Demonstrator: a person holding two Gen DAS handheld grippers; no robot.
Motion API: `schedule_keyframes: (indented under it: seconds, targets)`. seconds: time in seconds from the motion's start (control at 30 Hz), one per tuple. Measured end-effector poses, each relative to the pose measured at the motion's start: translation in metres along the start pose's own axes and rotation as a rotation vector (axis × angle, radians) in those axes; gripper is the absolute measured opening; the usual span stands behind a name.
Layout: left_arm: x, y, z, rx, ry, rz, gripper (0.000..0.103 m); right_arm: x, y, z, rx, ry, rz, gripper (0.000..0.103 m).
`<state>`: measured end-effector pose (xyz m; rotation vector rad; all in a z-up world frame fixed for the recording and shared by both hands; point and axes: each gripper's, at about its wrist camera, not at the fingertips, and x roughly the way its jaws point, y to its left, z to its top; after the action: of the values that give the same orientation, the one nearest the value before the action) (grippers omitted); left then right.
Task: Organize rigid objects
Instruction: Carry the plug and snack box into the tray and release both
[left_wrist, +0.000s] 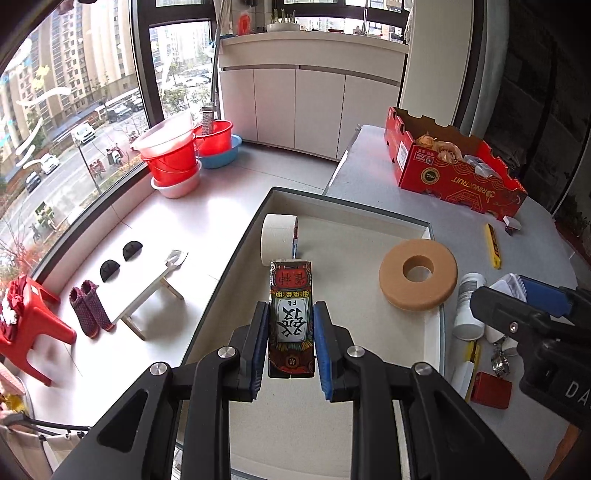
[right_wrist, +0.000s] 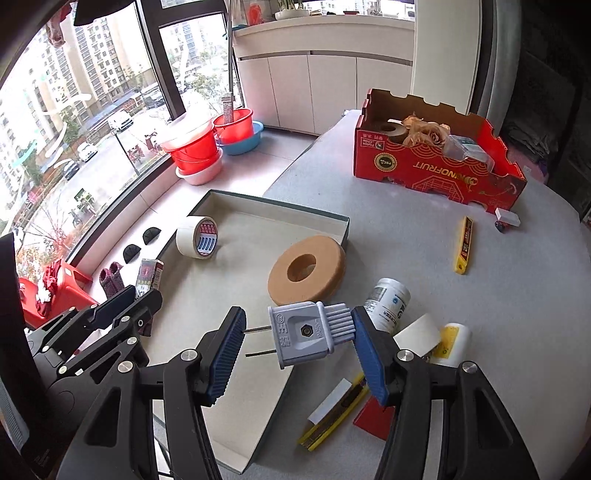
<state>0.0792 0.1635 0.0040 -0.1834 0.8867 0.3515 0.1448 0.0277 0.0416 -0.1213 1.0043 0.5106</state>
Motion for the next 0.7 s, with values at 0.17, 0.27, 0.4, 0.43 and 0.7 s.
schedule_keyframes:
  seconds: [0.17,0.27,0.4,0.43,0.7]
  targets:
    - [0.021,0.001,0.006,-0.013,0.026,0.016,0.026,0.026,0.011,0.016,-0.022,0.022,0.009,0.060]
    - [0.031,0.002,0.009,-0.022,0.032,0.039,0.026,0.041,0.014,0.024,-0.024,0.043,0.013,0.060]
    - [0.041,0.004,0.011,-0.038,0.046,0.038,0.026,0.056,0.017,0.031,-0.028,0.059,0.010,0.060]
    - [0.043,0.003,0.013,-0.037,0.049,0.042,0.026,0.059,0.018,0.033,-0.029,0.061,0.010,0.060]
    - [0.059,0.002,0.018,-0.045,0.068,0.038,0.026,0.076,0.016,0.041,-0.017,0.079,0.015,0.060]
